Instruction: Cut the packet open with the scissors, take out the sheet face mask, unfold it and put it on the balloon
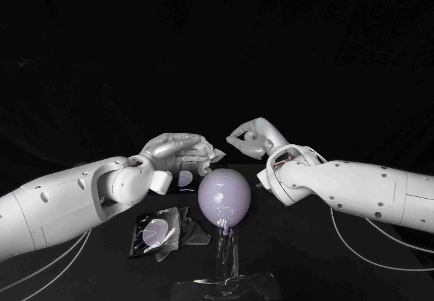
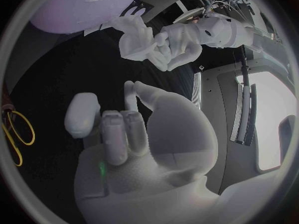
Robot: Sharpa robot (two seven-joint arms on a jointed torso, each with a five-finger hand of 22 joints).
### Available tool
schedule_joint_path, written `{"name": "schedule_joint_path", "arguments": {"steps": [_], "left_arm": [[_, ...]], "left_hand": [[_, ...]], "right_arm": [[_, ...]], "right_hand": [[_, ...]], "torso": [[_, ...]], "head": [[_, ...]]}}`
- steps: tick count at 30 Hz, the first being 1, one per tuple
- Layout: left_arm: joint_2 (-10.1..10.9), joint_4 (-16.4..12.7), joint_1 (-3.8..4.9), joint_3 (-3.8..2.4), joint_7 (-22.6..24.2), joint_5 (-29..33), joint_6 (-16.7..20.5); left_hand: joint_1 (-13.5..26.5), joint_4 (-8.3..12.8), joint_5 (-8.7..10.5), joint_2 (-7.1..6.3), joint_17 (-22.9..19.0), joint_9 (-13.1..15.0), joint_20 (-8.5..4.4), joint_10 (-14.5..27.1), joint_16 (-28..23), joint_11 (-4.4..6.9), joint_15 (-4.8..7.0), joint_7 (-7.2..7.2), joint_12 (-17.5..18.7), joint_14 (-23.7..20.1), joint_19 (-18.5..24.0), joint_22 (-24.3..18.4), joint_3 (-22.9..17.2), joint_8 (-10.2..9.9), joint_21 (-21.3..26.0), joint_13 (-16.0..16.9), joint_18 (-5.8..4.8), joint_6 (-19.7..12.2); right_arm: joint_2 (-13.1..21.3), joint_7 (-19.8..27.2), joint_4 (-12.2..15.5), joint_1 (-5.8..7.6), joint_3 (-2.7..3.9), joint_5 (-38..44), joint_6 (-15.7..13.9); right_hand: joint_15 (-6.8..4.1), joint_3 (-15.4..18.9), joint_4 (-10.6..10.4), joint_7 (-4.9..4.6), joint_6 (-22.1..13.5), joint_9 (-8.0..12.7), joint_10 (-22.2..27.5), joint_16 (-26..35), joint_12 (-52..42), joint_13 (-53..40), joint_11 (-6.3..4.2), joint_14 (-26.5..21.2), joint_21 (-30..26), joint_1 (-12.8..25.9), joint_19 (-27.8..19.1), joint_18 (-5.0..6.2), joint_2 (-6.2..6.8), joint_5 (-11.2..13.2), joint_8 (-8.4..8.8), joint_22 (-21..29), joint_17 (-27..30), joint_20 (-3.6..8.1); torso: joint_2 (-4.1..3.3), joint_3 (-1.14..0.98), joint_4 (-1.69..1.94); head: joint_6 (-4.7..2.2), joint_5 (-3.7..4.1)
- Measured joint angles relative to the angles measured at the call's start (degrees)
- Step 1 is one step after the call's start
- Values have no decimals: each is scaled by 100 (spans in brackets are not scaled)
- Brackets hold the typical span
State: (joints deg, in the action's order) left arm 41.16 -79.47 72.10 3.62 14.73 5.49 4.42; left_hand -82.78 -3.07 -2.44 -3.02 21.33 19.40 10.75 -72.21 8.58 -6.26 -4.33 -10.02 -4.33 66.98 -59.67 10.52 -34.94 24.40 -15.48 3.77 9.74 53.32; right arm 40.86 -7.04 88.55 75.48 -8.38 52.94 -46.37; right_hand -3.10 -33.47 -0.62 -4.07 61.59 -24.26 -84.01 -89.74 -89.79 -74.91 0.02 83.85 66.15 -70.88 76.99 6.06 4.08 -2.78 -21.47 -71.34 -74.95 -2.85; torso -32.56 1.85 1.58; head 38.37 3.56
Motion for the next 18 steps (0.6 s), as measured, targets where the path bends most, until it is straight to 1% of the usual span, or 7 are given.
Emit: {"name": "schedule_joint_path", "arguments": {"steps": [6,9,11,12,15,16,18], "left_arm": [[-1,4,1,0,-14,-4,-7],[-4,4,1,0,-19,-5,-10],[-6,4,1,0,-22,-5,-12],[-8,4,1,0,-23,-6,-14],[-12,5,2,0,-25,-7,-16],[-14,8,2,0,-26,-7,-17],[-14,12,2,0,-27,-8,-18]], "left_hand": [[0,0,-19,0,0,0,0,0,0,0,-1,0,0,-1,0,0,0,-4,0,0,-1,-1],[0,0,-19,0,-1,0,0,0,0,0,-1,0,0,-1,0,0,0,-10,-19,0,-2,-1],[0,0,-19,0,-1,0,0,0,0,0,-2,0,0,-1,0,5,1,-16,-22,0,-2,-1],[0,0,-19,0,-1,0,0,0,0,0,-2,0,0,-1,0,5,1,-19,-22,0,-2,-2],[0,-1,-19,0,-2,0,0,0,0,-1,-3,0,0,-1,0,5,1,-22,-22,0,-3,-2],[0,-1,-19,-1,-2,0,0,0,0,-1,-6,1,0,2,0,5,1,-27,-22,0,-3,-3],[1,-1,-19,-1,-2,0,0,0,0,-1,-10,1,0,6,0,5,1,-28,-22,0,-4,-3]], "right_arm": [[13,59,-3,0,-1,-197,44],[19,84,-13,0,-4,-291,113],[23,128,-34,0,-9,-347,179],[28,174,-58,-2,-12,-376,232],[59,370,-134,-23,-19,-399,381],[82,485,-168,-36,-22,-396,455],[124,682,-221,-61,-27,-359,577]], "right_hand": [[-11,-48,2,-18,-63,-74,1,6,7,-2,1,11,-116,57,-78,-3,-22,2,-8,73,1,17],[-11,-236,195,-47,-238,-99,10,-6,116,-3,9,10,-271,174,-187,-4,26,2,-21,168,5,-24],[24,-233,299,-168,-526,-71,11,-6,385,-4,94,35,-618,247,-419,-4,61,-25,170,406,5,-67],[120,-157,321,-257,-697,-14,16,18,634,-4,185,28,-900,284,-616,10,98,-53,310,593,5,-120],[255,-5,348,-425,-958,76,28,146,981,-4,340,17,-1288,313,-896,100,253,-125,522,842,5,-207],[332,53,370,-506,-1058,113,179,239,1269,-4,452,13,-1650,274,-1186,111,300,-156,617,1071,4,-262],[413,144,415,-583,-1157,155,384,322,1523,-4,504,5,-2001,214,-1473,191,366,-186,733,1278,4,-326]], "torso": [[1,-1,1],[1,0,1],[1,0,1],[1,-1,1],[1,1,1],[1,2,1],[1,2,1]], "head": [[2,1],[2,1],[2,1],[2,1],[2,3],[2,3],[2,4]]}}
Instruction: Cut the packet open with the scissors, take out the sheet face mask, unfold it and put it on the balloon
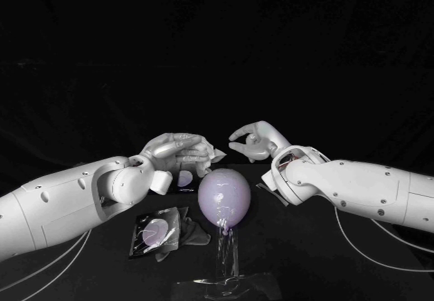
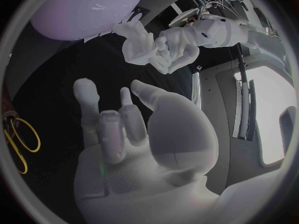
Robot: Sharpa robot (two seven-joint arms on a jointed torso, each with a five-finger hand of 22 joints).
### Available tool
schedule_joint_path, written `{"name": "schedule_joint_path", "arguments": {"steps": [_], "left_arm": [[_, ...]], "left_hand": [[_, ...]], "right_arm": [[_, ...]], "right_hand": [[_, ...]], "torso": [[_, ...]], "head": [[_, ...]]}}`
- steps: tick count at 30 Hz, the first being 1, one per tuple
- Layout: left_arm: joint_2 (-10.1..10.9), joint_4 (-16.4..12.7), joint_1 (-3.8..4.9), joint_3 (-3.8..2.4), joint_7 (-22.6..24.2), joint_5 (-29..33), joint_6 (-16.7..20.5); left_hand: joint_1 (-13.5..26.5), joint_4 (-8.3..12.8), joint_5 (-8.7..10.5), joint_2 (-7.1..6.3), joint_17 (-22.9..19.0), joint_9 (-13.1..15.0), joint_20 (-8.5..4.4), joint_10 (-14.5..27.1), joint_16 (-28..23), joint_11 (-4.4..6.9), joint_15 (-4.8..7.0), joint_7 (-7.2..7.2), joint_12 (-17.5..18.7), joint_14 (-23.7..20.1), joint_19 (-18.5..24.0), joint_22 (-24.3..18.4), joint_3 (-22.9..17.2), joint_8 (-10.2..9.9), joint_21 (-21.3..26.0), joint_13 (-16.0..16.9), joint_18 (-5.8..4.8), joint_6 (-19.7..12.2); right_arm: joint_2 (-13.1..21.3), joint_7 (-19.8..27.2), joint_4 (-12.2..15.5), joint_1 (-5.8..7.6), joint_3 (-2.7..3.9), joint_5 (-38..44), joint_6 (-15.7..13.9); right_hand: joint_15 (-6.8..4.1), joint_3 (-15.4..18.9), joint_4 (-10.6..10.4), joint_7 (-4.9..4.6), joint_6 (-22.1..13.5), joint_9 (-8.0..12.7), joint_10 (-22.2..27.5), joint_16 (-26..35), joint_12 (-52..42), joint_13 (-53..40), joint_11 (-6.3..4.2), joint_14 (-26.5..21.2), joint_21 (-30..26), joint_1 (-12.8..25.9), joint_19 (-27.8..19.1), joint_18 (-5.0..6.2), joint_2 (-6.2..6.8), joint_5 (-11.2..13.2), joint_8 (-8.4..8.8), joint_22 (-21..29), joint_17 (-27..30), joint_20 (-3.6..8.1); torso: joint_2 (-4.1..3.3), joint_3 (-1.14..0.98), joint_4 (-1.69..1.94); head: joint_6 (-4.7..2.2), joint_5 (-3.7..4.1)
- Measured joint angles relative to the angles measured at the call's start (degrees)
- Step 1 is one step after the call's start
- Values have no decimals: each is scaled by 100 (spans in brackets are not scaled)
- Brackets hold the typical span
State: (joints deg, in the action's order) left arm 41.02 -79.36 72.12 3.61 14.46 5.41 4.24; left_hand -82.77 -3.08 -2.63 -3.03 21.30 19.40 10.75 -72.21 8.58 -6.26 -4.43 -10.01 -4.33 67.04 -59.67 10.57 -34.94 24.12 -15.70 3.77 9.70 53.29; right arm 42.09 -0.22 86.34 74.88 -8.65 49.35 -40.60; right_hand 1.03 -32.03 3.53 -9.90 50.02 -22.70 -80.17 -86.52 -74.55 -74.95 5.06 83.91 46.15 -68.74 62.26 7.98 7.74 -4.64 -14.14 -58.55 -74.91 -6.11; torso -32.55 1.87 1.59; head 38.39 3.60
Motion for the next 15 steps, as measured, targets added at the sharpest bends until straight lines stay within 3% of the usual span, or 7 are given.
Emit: {"name": "schedule_joint_path", "arguments": {"steps": [1,3,7,15], "left_arm": [[0,4,0,0,-1,0,-1],[2,9,0,0,-1,-1,-1],[8,14,0,-1,-3,-2,-1],[9,16,1,-1,-5,-3,-3]], "left_hand": [[0,0,0,0,0,0,0,0,0,0,0,0,0,0,0,0,0,2,0,0,-1,0],[0,0,0,0,0,0,0,0,0,0,0,1,0,0,0,0,0,17,0,0,-1,-2],[0,0,0,0,-1,0,0,0,0,0,-1,8,0,0,0,0,0,24,0,0,-2,-10],[1,17,0,-1,4,0,0,0,0,-1,-2,25,0,-1,0,5,-17,24,0,0,-3,5]], "right_arm": [[33,143,-40,-17,-3,47,89],[75,343,-109,-42,-6,153,213],[113,704,-263,-105,-14,463,466],[14,1071,-446,-193,-19,966,881]], "right_hand": [[35,90,27,-26,-80,27,114,22,97,0,25,5,-160,-16,-139,0,101,-1,75,87,0,-41],[52,234,66,-48,-156,64,211,30,118,1,47,21,-279,-86,-246,2,170,-1,179,136,-1,-91],[52,423,127,7,-301,115,229,-16,54,2,49,21,-276,-185,-273,87,269,31,330,97,-4,-118],[52,526,171,9,-315,123,195,-67,-101,4,14,21,-163,-208,-241,87,291,31,364,-19,-4,-150]], "torso": [[0,0,1],[0,0,0],[1,-2,-2],[-1,-9,-1]], "head": [[0,0],[2,-3],[3,-9],[7,-1]]}}
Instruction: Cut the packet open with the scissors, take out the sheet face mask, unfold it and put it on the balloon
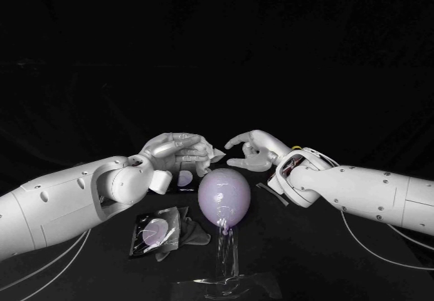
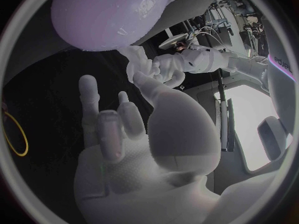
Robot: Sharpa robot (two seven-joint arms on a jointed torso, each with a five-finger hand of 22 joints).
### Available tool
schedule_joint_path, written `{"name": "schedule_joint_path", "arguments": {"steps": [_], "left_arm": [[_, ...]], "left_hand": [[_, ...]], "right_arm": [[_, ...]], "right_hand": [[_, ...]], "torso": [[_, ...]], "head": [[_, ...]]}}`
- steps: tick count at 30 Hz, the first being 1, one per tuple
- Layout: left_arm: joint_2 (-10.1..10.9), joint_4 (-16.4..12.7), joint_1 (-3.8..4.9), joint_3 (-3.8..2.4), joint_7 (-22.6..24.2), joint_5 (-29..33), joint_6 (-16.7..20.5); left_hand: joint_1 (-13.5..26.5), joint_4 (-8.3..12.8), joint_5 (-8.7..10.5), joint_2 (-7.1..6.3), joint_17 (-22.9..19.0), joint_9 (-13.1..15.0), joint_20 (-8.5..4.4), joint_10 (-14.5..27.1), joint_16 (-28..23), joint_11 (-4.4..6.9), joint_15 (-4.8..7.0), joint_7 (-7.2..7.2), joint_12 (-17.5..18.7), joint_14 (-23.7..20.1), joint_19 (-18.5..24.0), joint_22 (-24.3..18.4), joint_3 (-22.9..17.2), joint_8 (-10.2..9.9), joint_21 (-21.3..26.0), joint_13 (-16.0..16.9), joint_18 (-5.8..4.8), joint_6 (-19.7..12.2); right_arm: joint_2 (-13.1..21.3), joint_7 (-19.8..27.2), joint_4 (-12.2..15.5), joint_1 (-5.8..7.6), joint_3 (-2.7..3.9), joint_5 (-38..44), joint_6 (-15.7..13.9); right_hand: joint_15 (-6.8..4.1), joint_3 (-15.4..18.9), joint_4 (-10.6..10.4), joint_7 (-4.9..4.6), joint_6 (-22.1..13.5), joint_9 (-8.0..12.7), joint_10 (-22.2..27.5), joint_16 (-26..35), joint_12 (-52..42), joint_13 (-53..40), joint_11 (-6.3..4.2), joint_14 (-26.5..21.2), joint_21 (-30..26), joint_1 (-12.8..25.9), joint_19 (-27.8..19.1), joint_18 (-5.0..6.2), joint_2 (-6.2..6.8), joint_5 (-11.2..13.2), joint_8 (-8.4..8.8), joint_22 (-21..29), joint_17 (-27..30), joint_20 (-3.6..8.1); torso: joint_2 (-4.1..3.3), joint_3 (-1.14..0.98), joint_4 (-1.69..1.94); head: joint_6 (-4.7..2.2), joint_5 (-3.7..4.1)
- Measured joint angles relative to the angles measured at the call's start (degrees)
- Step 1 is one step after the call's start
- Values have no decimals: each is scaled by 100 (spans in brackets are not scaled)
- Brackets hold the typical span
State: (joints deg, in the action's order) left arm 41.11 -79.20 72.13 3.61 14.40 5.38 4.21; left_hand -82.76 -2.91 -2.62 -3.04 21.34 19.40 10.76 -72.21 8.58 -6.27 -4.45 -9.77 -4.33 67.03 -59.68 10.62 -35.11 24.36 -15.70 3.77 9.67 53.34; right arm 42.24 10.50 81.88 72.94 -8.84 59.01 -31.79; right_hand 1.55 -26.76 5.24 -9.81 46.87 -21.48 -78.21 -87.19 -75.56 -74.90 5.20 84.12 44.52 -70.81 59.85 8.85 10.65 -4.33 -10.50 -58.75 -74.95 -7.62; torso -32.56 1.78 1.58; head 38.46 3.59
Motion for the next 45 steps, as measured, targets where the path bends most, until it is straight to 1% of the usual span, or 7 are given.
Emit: {"name": "schedule_joint_path", "arguments": {"steps": [9,20,25,28,35,37,45], "left_arm": [[-2,-1,1,0,-4,-1,-1],[1,-19,4,0,-9,-3,-2],[4,-25,7,0,-12,-3,-3],[6,-26,8,0,-13,-4,-4],[8,-15,9,0,-14,-4,-6],[8,-8,9,0,-14,-4,-6],[12,16,10,0,-14,-5,-5]], "left_hand": [[1,0,0,-1,0,0,0,0,0,0,-8,2,0,-8,0,0,0,0,0,0,-2,-2],[23,0,12,-23,-1,0,0,0,0,0,-9,-13,0,-8,0,5,0,-14,0,0,-4,10],[19,0,13,-19,-2,0,0,0,0,0,-9,-15,0,-8,0,5,0,-28,0,0,-7,10],[11,0,20,-11,-2,0,0,0,0,0,-9,-16,0,-8,0,5,0,-21,0,0,-39,9],[3,-1,0,-3,-3,0,0,0,0,-1,3,-17,0,7,0,4,1,-8,0,0,-41,7],[2,-1,0,-2,-3,0,0,-1,0,-1,3,-17,0,23,0,4,1,-8,0,0,-41,6],[2,-1,0,-2,-1,0,0,-8,0,-9,4,-17,0,25,0,3,1,-9,1,0,-42,5]], "right_arm": [[-246,163,-221,-51,-3,142,109],[-568,214,-487,-88,-1,11,71],[-629,223,-543,-92,0,-98,20],[-638,231,-554,-94,0,-166,-23],[-619,281,-537,-97,0,-310,-141],[-603,296,-521,-97,0,-340,-175],[-502,345,-460,-98,2,-409,-326]], "right_hand": [[1,213,-76,-61,207,2,-288,-146,-383,-3,44,1,525,-132,393,-1,-132,59,0,-391,1,-39],[21,297,-160,-79,356,17,-389,-183,-514,-5,65,-19,729,-121,524,-4,-288,59,0,-577,5,-49],[21,280,-227,-31,567,24,-472,-186,-626,-4,22,-19,885,-130,649,-7,-452,80,0,-677,4,-29],[14,188,-308,71,856,1,-569,-237,-763,-3,-44,-22,1045,-219,769,-11,-735,123,-114,-797,2,11],[-151,-19,-242,286,1213,-98,-576,-252,-933,0,-210,-18,1343,-408,984,-46,-1031,125,-348,-1001,0,116],[-200,-101,-208,318,1283,-140,-583,-252,-975,0,-256,-8,1439,-437,1066,-134,-1060,137,-430,-1075,0,186],[-242,-228,-159,342,1307,-230,-573,-250,-1068,-2,-286,-8,1571,-459,1150,-141,-1082,156,-548,-1187,1,245]], "torso": [[-3,8,4],[-2,10,9],[-3,10,8],[-1,10,5],[2,7,2],[2,7,-1],[2,3,-1]], "head": [[20,8],[21,13],[26,4],[29,-1],[30,-6],[30,-6],[26,-7]]}}
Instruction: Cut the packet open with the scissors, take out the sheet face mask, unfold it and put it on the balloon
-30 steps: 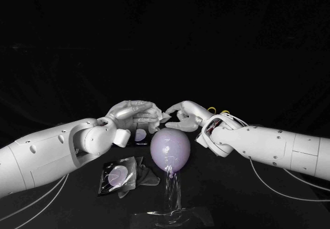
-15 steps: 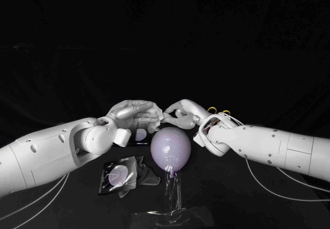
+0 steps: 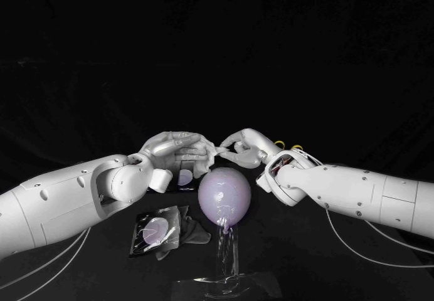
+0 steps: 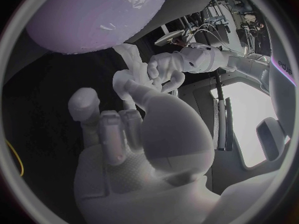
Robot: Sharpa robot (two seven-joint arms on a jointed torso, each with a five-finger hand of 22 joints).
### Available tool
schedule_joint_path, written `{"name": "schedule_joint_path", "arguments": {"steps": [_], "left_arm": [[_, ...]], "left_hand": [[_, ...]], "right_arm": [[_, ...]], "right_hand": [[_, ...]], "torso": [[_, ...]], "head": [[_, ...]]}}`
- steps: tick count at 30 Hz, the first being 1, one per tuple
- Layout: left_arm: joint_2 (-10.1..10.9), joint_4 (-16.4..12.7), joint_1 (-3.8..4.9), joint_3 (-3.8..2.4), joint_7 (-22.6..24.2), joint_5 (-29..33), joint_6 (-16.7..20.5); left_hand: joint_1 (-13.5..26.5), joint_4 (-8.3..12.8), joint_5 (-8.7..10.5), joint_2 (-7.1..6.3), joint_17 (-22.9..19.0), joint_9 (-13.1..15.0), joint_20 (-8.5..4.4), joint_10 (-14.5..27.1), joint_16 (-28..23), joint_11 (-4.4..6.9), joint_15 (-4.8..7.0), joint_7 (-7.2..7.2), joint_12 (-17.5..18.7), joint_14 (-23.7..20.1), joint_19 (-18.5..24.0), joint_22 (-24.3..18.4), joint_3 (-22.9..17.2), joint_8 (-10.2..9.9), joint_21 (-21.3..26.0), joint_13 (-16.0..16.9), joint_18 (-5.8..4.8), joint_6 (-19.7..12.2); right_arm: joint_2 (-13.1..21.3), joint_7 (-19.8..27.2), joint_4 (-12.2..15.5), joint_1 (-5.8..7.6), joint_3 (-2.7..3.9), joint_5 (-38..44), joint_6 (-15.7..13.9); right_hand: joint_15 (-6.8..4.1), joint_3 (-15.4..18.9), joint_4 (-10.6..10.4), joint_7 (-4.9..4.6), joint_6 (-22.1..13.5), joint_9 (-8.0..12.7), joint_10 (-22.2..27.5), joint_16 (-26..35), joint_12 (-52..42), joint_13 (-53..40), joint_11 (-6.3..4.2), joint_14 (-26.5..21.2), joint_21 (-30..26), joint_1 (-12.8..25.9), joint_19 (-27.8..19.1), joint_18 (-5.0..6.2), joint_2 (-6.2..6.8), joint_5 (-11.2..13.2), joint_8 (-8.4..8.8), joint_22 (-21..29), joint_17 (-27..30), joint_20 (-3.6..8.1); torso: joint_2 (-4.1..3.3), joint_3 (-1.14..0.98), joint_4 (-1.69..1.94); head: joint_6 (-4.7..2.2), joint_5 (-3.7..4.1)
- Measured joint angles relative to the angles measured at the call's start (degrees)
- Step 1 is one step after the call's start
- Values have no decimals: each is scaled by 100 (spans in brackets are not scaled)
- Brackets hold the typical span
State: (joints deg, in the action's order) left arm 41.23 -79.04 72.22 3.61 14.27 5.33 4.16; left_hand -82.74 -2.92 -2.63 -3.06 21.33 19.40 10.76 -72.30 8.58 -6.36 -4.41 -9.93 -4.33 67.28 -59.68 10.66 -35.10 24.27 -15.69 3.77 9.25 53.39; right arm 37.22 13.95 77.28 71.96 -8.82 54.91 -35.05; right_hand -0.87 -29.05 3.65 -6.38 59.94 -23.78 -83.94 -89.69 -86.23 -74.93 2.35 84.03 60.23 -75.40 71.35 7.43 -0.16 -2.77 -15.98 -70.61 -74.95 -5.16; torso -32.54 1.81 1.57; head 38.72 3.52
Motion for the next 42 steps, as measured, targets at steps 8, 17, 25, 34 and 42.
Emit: {"name": "schedule_joint_path", "arguments": {"steps": [8,17,25,34,42], "left_arm": [[-6,46,9,0,13,2,19],[-39,138,152,-11,24,5,75],[-122,251,358,-20,24,5,133],[-307,569,533,-23,21,5,167],[-411,864,629,-23,7,0,199]], "left_hand": [[0,0,0,0,2,0,0,0,0,0,0,1,0,0,0,9,0,-2,-22,0,-1,-2],[3,0,0,-3,2,0,0,0,0,0,-1,21,0,0,0,9,0,-20,-22,0,-2,0],[5,0,0,-4,0,0,0,-1,0,0,-2,22,0,0,0,14,0,-25,-22,0,-2,-1],[5,18,17,-6,5,0,0,-1,0,0,-2,17,0,-1,0,14,-18,-1,-22,0,-3,2],[21,17,-3,-21,5,0,0,-1,0,-1,-4,8,0,0,0,24,-17,-1,-44,0,-3,11]], "right_arm": [[139,4,64,23,20,38,-154],[252,-38,76,239,48,257,-294],[256,-228,33,488,64,544,-266],[217,-711,-78,774,64,1165,-47],[178,-1285,-164,1019,67,1849,126]], "right_hand": [[-19,-31,31,1,-1,-3,-20,9,-5,-2,-20,-19,36,0,29,-10,0,10,-43,-21,4,13],[-38,-69,70,12,5,-5,1,-11,-4,-2,-40,1,107,1,91,-40,1,16,-91,-86,3,34],[-38,-77,78,26,2,-8,2,-11,-39,1,-40,0,113,32,90,-41,33,26,-111,-96,-1,34],[-37,-94,94,35,-8,-34,2,-6,-38,2,-40,0,166,50,114,-45,51,27,-143,-124,0,57],[-57,-94,94,53,8,-38,-11,-8,-38,-1,-53,-21,229,62,171,-48,62,27,-177,-178,4,55]], "torso": [[5,2,0],[5,4,1],[10,0,3],[15,0,2],[8,0,-1]], "head": [[-18,-5],[-48,4],[-94,11],[-163,16],[-207,25]]}}
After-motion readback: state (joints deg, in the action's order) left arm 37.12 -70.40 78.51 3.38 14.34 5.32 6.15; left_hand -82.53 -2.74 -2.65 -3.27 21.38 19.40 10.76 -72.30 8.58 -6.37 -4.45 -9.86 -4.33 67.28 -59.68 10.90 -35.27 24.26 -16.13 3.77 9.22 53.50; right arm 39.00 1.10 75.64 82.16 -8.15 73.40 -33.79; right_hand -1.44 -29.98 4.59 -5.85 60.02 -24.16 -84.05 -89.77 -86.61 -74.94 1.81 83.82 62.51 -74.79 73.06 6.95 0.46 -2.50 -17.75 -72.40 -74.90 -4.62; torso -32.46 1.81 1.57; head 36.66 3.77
